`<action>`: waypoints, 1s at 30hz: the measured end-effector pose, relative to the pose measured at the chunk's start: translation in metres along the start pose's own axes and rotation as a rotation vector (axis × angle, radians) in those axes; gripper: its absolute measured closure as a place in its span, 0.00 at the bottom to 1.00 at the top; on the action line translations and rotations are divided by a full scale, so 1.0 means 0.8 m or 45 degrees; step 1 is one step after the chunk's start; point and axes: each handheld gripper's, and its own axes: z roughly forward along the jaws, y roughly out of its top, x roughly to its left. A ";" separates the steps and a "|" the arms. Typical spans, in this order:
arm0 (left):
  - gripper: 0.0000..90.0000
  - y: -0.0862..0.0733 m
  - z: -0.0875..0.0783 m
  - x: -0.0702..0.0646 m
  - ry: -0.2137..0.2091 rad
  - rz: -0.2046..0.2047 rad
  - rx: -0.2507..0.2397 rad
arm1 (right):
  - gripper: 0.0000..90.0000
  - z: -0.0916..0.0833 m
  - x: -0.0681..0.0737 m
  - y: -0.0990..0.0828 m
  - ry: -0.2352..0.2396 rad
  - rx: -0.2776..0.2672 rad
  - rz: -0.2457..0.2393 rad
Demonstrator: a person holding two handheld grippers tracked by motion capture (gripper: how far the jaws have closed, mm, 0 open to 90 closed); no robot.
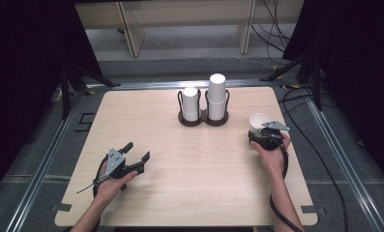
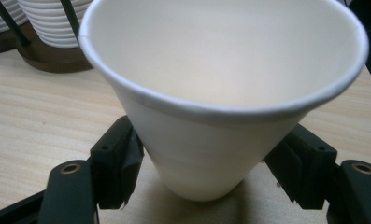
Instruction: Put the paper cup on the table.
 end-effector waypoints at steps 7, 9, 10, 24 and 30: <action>0.24 0.000 0.000 0.000 0.001 -0.003 0.001 | 0.25 0.001 0.004 0.002 -0.028 -0.037 0.049; 0.24 0.000 0.000 0.000 0.000 -0.005 -0.001 | 0.21 0.000 0.004 0.003 -0.050 -0.020 0.047; 0.24 0.000 0.000 0.000 0.001 -0.005 -0.001 | 0.19 0.000 0.004 0.003 -0.039 -0.024 0.066; 0.24 -0.002 0.001 0.002 -0.007 0.000 -0.029 | 0.17 -0.015 0.002 -0.008 -0.040 0.034 0.025; 0.24 -0.002 0.000 0.003 0.000 -0.003 -0.028 | 0.17 -0.031 0.006 -0.015 -0.029 0.020 0.041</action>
